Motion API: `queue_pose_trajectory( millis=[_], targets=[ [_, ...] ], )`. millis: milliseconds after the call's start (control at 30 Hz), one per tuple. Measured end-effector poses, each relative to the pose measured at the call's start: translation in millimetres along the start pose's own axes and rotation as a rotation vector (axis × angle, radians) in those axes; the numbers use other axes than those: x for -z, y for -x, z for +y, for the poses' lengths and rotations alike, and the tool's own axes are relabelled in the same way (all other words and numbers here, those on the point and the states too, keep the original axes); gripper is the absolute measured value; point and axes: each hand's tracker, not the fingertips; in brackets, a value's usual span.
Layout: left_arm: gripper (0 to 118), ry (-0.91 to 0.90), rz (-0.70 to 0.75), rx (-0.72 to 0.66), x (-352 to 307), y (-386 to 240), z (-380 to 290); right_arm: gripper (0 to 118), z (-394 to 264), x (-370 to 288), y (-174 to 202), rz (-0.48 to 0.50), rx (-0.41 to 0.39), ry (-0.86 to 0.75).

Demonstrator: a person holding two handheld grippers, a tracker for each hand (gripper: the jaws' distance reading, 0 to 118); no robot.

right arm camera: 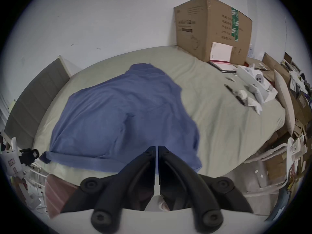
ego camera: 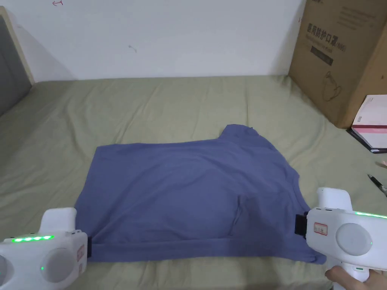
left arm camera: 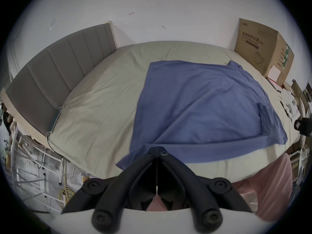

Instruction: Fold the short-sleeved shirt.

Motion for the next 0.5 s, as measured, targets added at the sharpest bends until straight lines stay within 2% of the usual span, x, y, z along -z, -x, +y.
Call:
queue_pose_trajectory(
  millis=[67, 200, 233, 267, 300, 333, 367, 400, 500],
  targets=[
    [0, 0.030, -0.029, 0.002, 1, 0, -8, 2, -8, 1, 7, 0.073, 0.013, 0.019],
    [3, 0.026, -0.011, -0.012, 0, 11, -17, 2, -20, 10, 14, 0.061, 0.010, 0.054],
    [21, 0.024, -0.004, -0.014, 1, 16, -16, 2, -22, 14, 13, 0.060, 0.002, 0.070],
    [51, 0.028, 0.000, -0.016, 2, 20, -14, 2, -23, 16, 12, 0.059, 0.002, 0.080],
    [94, 0.034, 0.013, -0.027, 6, 26, -12, 2, -24, 18, 10, 0.056, 0.005, 0.085],
    [109, 0.039, 0.013, -0.041, 11, 32, -7, 2, -25, 20, 8, 0.052, 0.010, 0.093],
    [112, 0.036, 0.007, -0.060, 16, 37, -5, 2, -24, 22, 6, 0.048, 0.016, 0.103],
    [108, 0.018, -0.002, -0.082, 21, 41, -3, 2, -26, 24, 3, 0.043, 0.028, 0.108],
    [109, 0.030, -0.058, -0.111, 42, 47, 4, 2, -28, 30, -4, 0.039, 0.053, 0.132]
  ],
)
